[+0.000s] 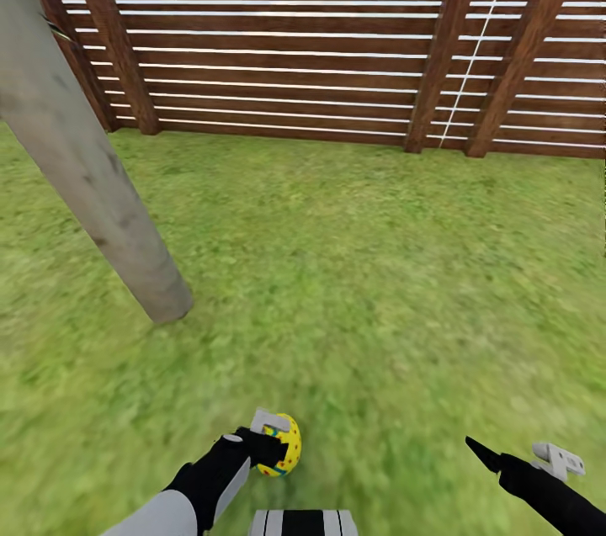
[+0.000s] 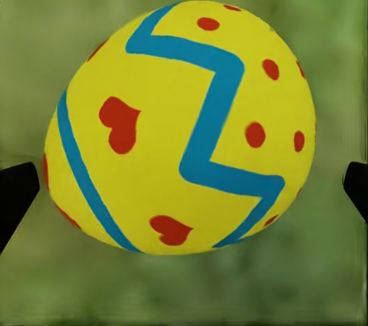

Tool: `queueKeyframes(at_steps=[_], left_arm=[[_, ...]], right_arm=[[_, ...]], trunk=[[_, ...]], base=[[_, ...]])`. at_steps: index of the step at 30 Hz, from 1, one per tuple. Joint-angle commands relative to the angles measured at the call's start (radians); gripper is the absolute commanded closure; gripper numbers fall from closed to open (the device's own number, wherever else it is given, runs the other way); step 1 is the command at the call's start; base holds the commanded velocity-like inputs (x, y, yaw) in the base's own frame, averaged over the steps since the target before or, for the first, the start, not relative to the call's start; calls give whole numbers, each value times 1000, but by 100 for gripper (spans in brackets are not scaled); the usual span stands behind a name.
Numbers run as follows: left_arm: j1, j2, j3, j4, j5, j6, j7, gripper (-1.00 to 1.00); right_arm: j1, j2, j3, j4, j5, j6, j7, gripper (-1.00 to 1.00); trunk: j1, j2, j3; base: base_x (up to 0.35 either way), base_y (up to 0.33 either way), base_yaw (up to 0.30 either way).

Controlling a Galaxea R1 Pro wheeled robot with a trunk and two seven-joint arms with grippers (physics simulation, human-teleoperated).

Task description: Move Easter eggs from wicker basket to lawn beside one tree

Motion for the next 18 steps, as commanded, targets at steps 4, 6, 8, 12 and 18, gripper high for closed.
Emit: queueKeyframes(at_steps=[4, 6, 8, 12, 18], left_arm=[[0, 2, -4, -32, 40, 49, -1, -100], [0, 4, -4, -37, 45, 53, -1, -100], [0, 4, -4, -39, 47, 54, -1, -100], [0, 3, -4, -39, 48, 55, -1, -100], [0, 4, -4, -41, 47, 55, -1, -100]], right_arm=[[0, 0, -1, -1, -5, 7, -1, -100], [0, 0, -1, 0, -5, 7, -3, -100], [0, 0, -1, -1, -5, 7, -3, -100], [0, 0, -1, 0, -5, 7, -3, -100], [0, 0, -1, 0, -6, 3, -1, -100]], trunk=[[-2, 1, 15], [-3, 1, 23], [-4, 2, 30], [-5, 3, 46], [-8, 4, 69]], base=[[-10, 0, 0], [-186, 0, 0], [-289, 0, 0], [-333, 0, 0], [-346, 0, 0]])
